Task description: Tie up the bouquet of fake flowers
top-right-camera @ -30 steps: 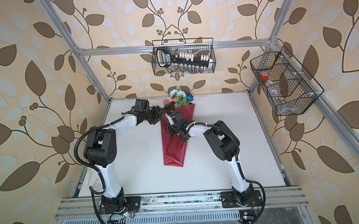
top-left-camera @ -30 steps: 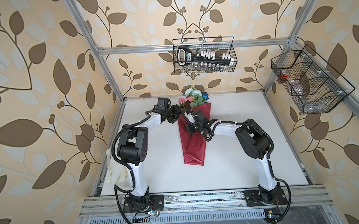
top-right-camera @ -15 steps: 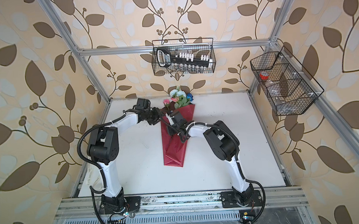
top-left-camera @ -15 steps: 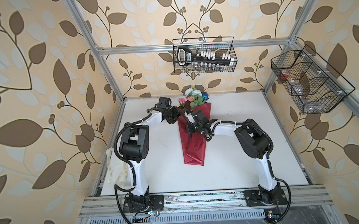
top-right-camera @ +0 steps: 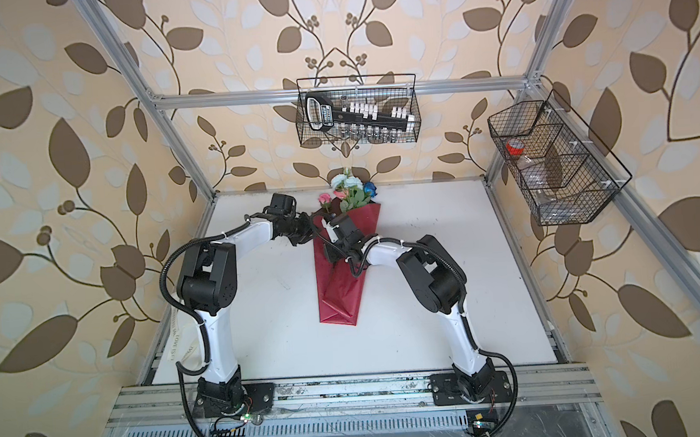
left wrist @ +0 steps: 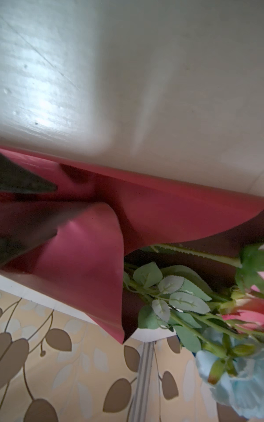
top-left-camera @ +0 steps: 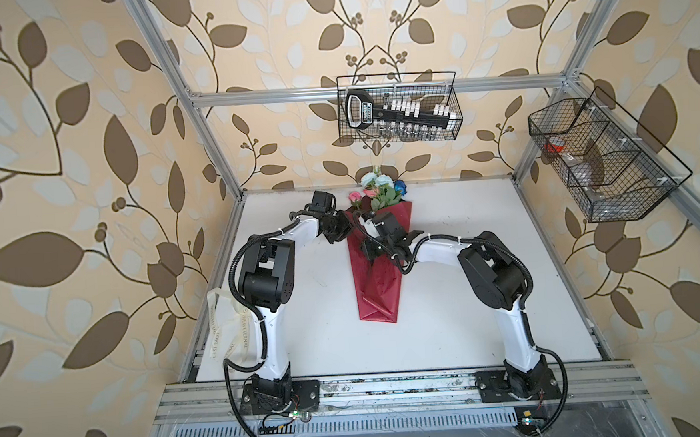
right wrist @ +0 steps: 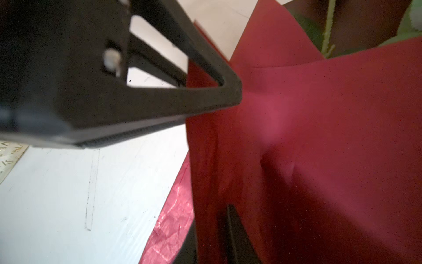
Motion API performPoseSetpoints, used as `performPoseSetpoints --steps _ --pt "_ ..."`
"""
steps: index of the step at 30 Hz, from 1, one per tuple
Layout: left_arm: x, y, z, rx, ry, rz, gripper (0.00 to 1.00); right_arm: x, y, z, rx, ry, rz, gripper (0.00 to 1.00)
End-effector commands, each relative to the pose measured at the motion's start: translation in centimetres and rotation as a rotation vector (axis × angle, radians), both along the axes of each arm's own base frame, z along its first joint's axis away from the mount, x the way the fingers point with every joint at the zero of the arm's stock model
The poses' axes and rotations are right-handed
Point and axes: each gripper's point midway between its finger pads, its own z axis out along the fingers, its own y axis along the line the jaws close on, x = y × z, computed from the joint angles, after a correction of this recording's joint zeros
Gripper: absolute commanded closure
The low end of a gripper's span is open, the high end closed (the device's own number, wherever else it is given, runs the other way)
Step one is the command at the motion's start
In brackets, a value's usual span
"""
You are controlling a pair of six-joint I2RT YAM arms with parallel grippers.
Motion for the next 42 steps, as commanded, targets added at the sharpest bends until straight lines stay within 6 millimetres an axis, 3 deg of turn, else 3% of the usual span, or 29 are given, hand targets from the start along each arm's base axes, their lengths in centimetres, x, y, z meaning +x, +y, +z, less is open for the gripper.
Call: performPoseSetpoints --steps 1,2,6,8,11,15,19,25,30,38,42 --pt "1.3 -0.6 1.7 0.005 -0.060 -0.029 0.95 0.2 0.3 -0.3 0.001 0.015 0.010 0.81" --pt "1.4 -0.7 2.0 0.007 -0.070 -0.040 1.00 0.2 0.3 0.0 0.004 0.013 0.012 0.80" --pt "1.9 -0.7 3.3 0.044 -0.133 -0.096 1.00 -0.3 0.1 1.6 0.016 0.023 -0.001 0.73" --pt "2.1 -0.8 4.1 0.068 -0.176 -0.137 1.00 -1.0 -0.1 3.0 0.041 0.027 -0.002 0.62" --pt "2.4 -1.0 5.0 0.091 -0.228 -0.192 1.00 -2.3 -0.8 5.3 0.079 0.027 -0.004 0.56" --pt "2.7 -1.1 5.1 0.107 -0.248 -0.229 1.00 -4.8 -2.1 7.5 0.131 0.049 -0.031 0.54" --pt "2.8 -0.7 4.4 0.118 -0.238 -0.232 1.00 -7.3 -3.3 8.1 0.170 0.092 -0.052 0.56" --pt "3.2 -0.3 2.9 0.132 -0.231 -0.244 1.00 -11.2 -3.5 7.2 0.167 0.146 -0.052 0.60" --pt "3.3 0.3 1.5 0.139 -0.205 -0.236 1.00 -14.7 -2.0 5.2 0.143 0.198 -0.018 0.68" --pt "3.7 1.0 0.0 0.155 -0.187 -0.241 1.00 -17.6 -1.4 1.7 0.100 0.286 -0.003 0.76" --pt "3.8 1.5 -0.7 0.157 -0.171 -0.238 1.00 -18.0 -1.8 0.6 0.072 0.303 -0.022 0.79"
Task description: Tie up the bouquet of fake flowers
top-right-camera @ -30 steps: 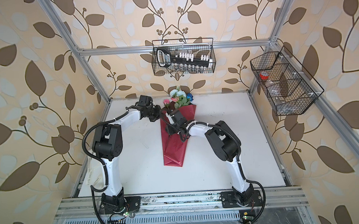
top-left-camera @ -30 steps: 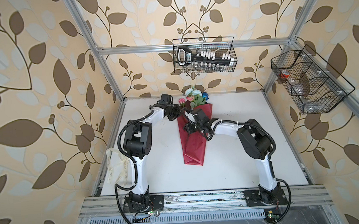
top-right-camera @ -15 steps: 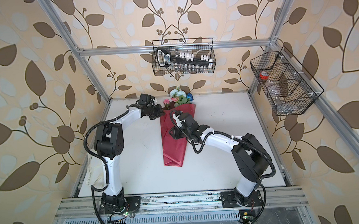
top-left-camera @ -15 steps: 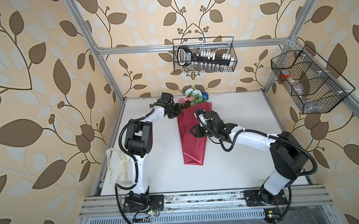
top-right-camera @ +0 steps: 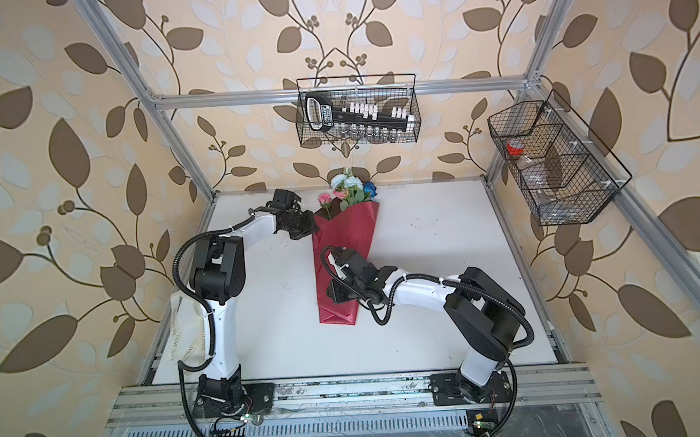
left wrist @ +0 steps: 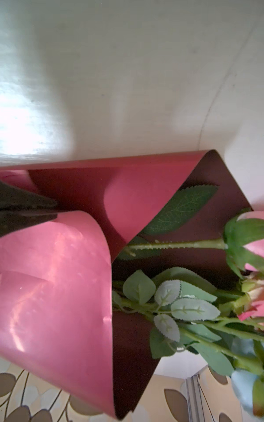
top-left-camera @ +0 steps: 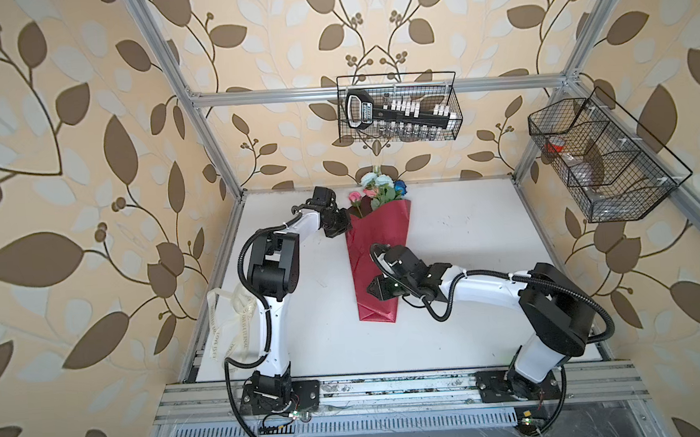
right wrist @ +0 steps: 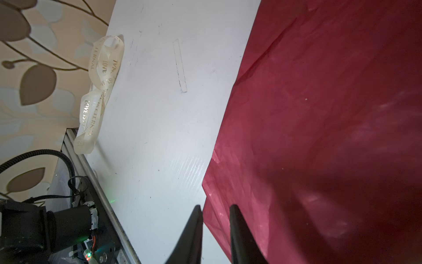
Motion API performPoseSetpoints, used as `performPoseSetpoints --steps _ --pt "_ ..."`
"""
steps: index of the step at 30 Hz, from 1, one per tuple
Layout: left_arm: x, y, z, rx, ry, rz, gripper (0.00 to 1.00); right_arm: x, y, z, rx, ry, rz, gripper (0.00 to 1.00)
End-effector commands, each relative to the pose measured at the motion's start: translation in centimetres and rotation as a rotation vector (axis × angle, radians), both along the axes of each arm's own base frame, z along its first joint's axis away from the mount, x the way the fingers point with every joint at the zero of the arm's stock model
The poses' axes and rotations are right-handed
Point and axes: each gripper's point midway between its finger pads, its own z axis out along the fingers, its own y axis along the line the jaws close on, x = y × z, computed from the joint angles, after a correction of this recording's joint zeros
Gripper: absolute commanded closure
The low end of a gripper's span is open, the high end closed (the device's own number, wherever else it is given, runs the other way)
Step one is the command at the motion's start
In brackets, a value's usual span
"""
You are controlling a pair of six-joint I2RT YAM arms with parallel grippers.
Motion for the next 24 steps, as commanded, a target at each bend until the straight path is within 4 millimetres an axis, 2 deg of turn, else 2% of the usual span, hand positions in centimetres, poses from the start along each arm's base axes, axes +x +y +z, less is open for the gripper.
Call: performPoseSetpoints --steps 1,23,24 --pt "1.1 0.4 1.4 -0.001 -0.047 -0.021 1.00 -0.7 -0.8 -2.3 -0.055 0.037 -0.024 0.79" --pt "1.6 0.7 1.0 -0.001 -0.046 -0.012 1.00 -4.1 -1.9 -8.0 -0.172 0.127 -0.002 0.84" --pt "1.7 0.9 1.2 0.000 -0.050 -0.005 0.97 -4.3 -2.0 -8.2 -0.176 0.132 -0.003 0.84"
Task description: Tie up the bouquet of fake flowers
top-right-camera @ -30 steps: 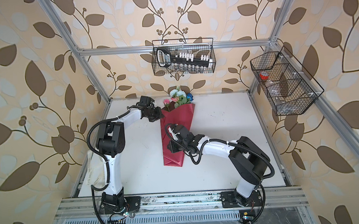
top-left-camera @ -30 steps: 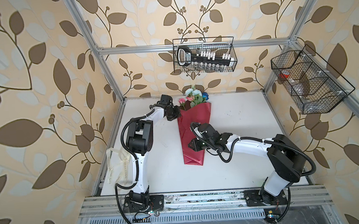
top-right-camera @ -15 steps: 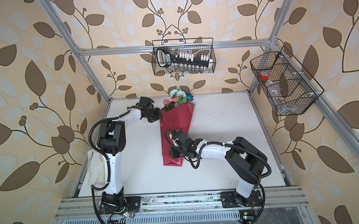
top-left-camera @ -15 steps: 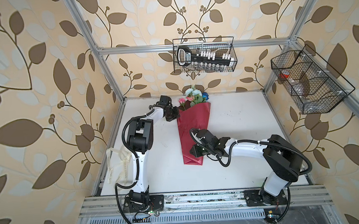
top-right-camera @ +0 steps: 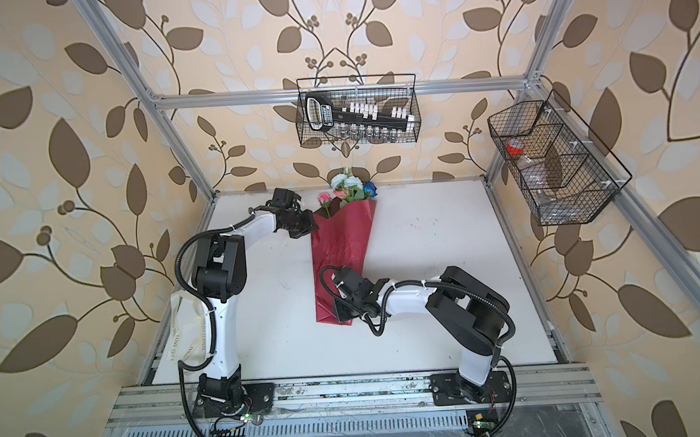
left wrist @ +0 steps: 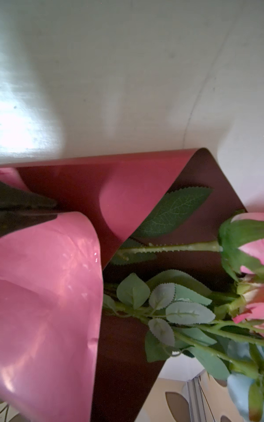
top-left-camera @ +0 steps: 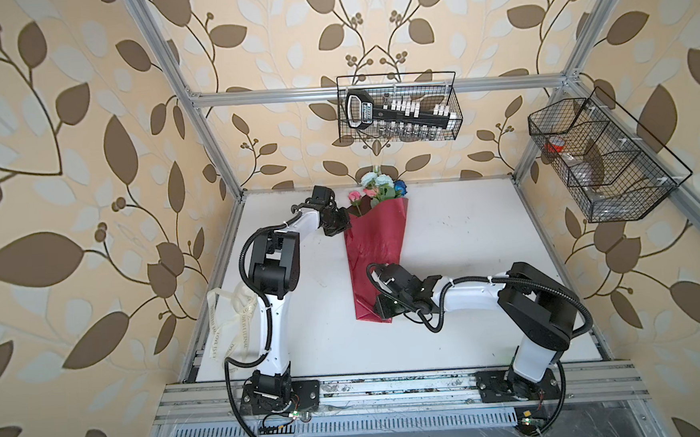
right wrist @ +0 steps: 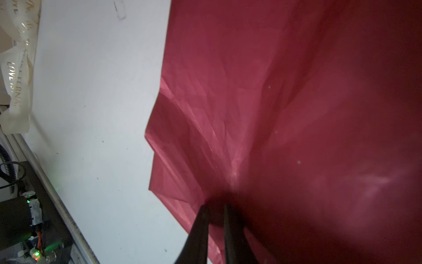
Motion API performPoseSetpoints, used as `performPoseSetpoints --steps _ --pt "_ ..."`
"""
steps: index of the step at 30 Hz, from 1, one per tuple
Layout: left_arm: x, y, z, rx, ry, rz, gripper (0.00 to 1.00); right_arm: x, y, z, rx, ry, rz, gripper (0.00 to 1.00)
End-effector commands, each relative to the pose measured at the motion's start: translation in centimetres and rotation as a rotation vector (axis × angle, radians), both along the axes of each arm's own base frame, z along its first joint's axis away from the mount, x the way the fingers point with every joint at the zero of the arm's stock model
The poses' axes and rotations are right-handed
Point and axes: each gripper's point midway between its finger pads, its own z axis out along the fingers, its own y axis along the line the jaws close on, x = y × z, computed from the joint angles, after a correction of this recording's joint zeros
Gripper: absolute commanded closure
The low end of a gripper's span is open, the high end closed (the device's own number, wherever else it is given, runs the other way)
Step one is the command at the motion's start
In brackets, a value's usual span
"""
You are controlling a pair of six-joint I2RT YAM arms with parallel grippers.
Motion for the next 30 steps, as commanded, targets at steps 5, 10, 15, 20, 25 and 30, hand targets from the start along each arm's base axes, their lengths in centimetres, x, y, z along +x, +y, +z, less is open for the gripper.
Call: performPoseSetpoints --steps 5,10,15,20,25,30 --pt "1.7 1.8 4.1 0.033 -0.093 0.033 0.58 -1.1 -1.2 -2.3 -0.060 0.049 -0.026 0.85" --pt "1.3 4.1 8.4 0.124 -0.164 0.098 0.40 -1.1 -1.5 -2.6 -0.072 0.056 -0.039 0.85" --pt "-3.5 5.7 9.1 0.164 -0.096 0.152 0.33 -0.9 -1.6 -2.7 -0.078 0.053 -0.059 0.85" --pt "-12.3 5.9 5.6 0.078 0.034 0.199 0.37 -0.8 -1.6 -2.5 -0.064 0.050 -0.074 0.86" --pt "-20.9 4.0 3.4 0.014 0.058 0.149 0.38 -1.2 -1.5 -2.5 -0.042 0.061 -0.076 0.86" --pt "-26.6 1.1 3.3 -0.042 0.015 0.062 0.34 -1.3 -1.4 -2.6 -0.036 0.069 -0.072 0.86"
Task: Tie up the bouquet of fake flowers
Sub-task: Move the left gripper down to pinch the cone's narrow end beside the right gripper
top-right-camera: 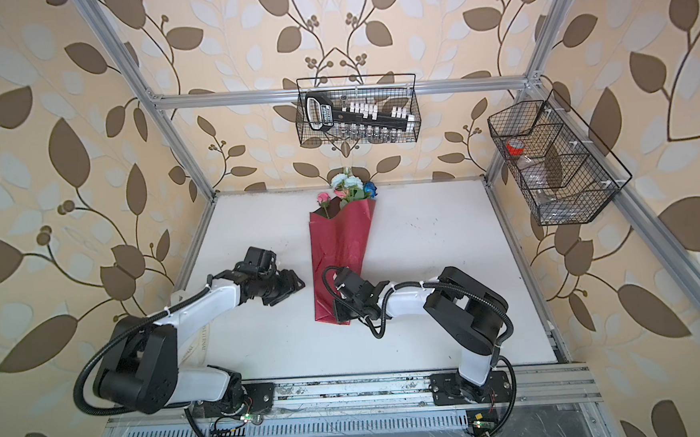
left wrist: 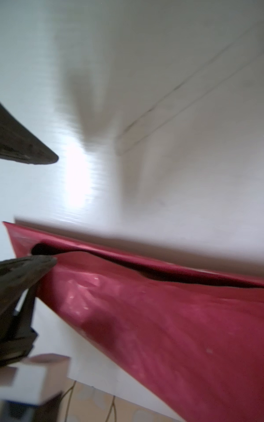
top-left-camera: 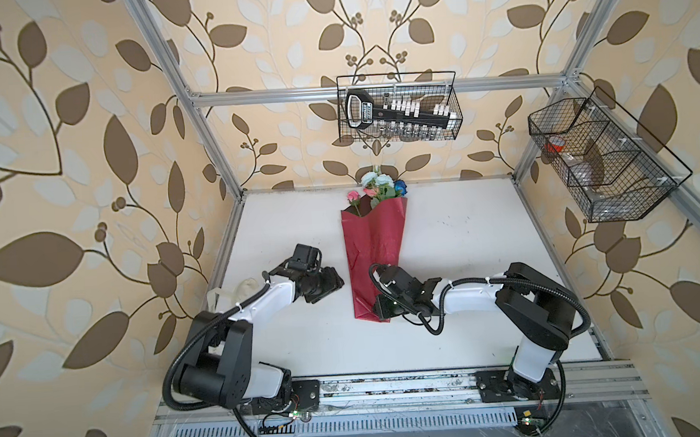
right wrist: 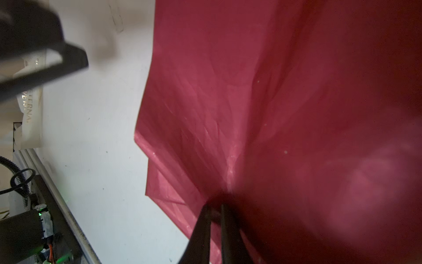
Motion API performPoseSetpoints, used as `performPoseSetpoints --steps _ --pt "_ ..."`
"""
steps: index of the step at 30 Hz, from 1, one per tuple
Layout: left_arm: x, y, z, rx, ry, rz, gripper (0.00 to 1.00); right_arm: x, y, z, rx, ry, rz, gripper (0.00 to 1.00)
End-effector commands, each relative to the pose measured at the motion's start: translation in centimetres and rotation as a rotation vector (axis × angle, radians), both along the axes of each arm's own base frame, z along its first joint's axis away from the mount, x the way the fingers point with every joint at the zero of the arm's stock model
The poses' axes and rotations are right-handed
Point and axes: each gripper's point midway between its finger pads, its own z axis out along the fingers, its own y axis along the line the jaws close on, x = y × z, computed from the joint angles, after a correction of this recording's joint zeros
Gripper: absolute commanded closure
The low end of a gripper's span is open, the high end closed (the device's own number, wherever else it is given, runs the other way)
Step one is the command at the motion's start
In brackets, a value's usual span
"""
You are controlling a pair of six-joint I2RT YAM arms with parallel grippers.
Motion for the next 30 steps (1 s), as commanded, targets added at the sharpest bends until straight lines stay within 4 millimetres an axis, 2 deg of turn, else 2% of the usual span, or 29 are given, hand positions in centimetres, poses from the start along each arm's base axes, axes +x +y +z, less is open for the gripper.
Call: performPoseSetpoints --steps 1,4,8,13,19,25,28,30 --pt "-0.4 -2.3 2.7 -0.087 -0.127 -0.020 0.34 -1.6 -1.7 -2.6 -0.075 0.066 -0.007 0.86" --pt "-1.4 -3.3 2.3 -0.105 -0.143 -0.043 0.31 -1.8 -1.5 -2.8 -0.070 0.076 -0.004 0.86" --pt "-1.4 -4.7 1.6 -0.095 -0.136 -0.098 0.25 -2.0 -1.6 -2.9 -0.069 0.082 -0.005 0.86" --pt "-1.0 -4.8 -0.4 -0.012 -0.089 -0.139 0.26 -2.0 -1.6 -3.0 -0.072 0.085 -0.005 0.87" --pt "-1.1 -5.6 -1.6 -0.017 -0.063 -0.168 0.37 -1.9 -1.4 -2.7 -0.064 0.085 -0.002 0.87" --pt "-2.2 -5.6 -3.1 -0.009 -0.016 -0.184 0.56 -2.0 -1.2 -2.4 -0.052 0.086 -0.001 0.87" --pt "-2.5 -5.5 -3.7 0.000 0.000 -0.189 0.61 -2.0 -1.1 -2.2 -0.042 0.087 -0.005 0.87" --pt "-2.7 -5.1 -4.9 0.028 0.032 -0.185 0.70 -2.0 -1.0 -2.0 -0.030 0.087 -0.009 0.87"
